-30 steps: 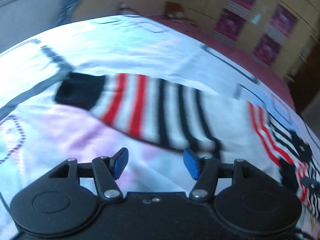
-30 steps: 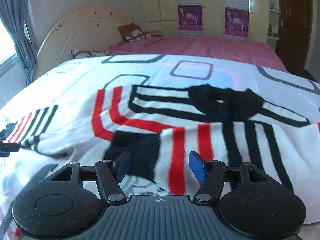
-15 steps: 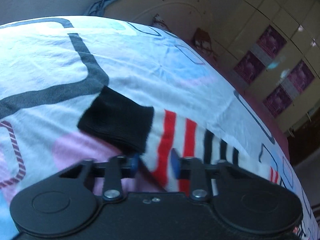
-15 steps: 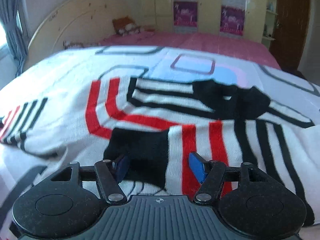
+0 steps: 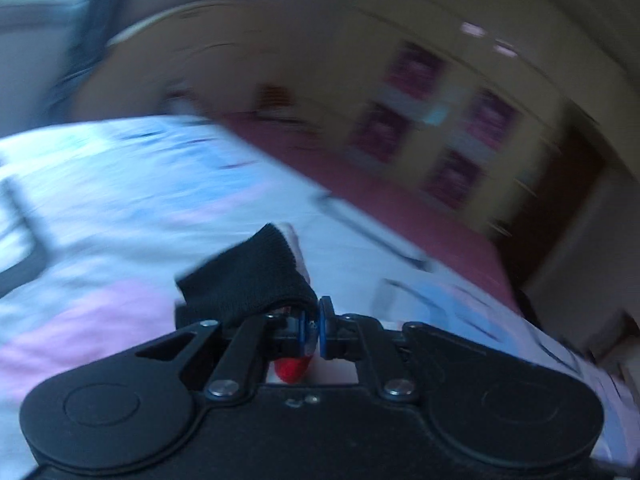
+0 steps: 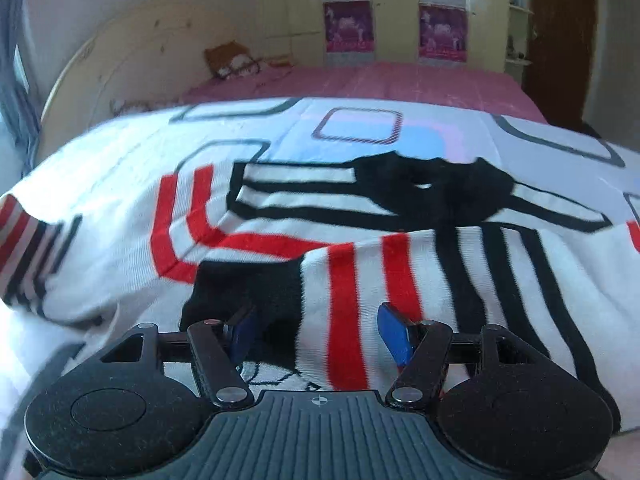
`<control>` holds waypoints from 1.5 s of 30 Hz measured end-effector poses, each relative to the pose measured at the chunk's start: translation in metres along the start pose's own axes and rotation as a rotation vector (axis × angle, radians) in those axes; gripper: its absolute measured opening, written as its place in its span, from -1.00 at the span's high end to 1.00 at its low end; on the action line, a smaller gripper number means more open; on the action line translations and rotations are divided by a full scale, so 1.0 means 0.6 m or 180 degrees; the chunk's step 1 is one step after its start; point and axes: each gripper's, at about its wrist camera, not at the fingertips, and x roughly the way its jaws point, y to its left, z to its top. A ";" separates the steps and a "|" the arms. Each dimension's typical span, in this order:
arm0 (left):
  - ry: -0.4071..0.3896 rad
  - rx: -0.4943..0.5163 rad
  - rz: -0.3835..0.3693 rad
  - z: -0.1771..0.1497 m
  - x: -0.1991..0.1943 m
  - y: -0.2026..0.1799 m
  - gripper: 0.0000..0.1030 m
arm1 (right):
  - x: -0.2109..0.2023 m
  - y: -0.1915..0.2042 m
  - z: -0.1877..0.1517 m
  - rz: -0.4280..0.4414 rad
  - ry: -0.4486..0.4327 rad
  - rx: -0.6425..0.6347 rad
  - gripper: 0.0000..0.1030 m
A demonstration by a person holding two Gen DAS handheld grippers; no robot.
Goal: Fold small clothes
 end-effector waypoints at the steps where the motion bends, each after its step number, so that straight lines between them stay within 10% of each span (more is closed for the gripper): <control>1: 0.0013 0.0110 -0.0138 -0.003 0.004 -0.033 0.88 | -0.008 -0.006 0.002 -0.0001 -0.0029 0.0034 -0.26; 13: 0.0913 0.1369 -0.1282 -0.182 0.132 -0.373 0.79 | -0.111 -0.127 -0.023 -0.0330 -0.0243 0.0356 -0.26; 18: 0.1125 0.1674 -0.1108 -0.238 0.145 -0.388 0.39 | -0.141 -0.166 -0.044 -0.0333 -0.0247 0.0510 -0.26; 21: 0.1016 0.1711 -0.0959 -0.234 0.123 -0.368 -0.29 | -0.146 -0.168 -0.046 -0.0233 -0.0261 0.0565 -0.26; 30: 0.0759 0.1738 -0.0336 -0.191 0.056 -0.265 -0.30 | -0.113 -0.070 -0.026 0.0185 -0.0218 0.0107 -0.26; 40: 0.0718 0.1540 0.0281 -0.181 0.096 -0.183 -0.01 | -0.022 0.004 -0.007 -0.0038 -0.0116 -0.0365 -0.25; 41: 0.0712 0.1538 0.0293 -0.179 0.104 -0.182 0.02 | -0.017 0.004 -0.004 -0.0064 -0.0120 -0.0360 -0.13; 43: 0.0696 0.1537 0.0273 -0.177 0.124 -0.182 0.09 | -0.011 -0.004 0.005 -0.0027 -0.0074 -0.0292 0.79; 45: 0.0668 0.1579 0.0242 -0.176 0.137 -0.183 0.33 | -0.017 -0.017 0.014 -0.0030 -0.0131 -0.0195 0.83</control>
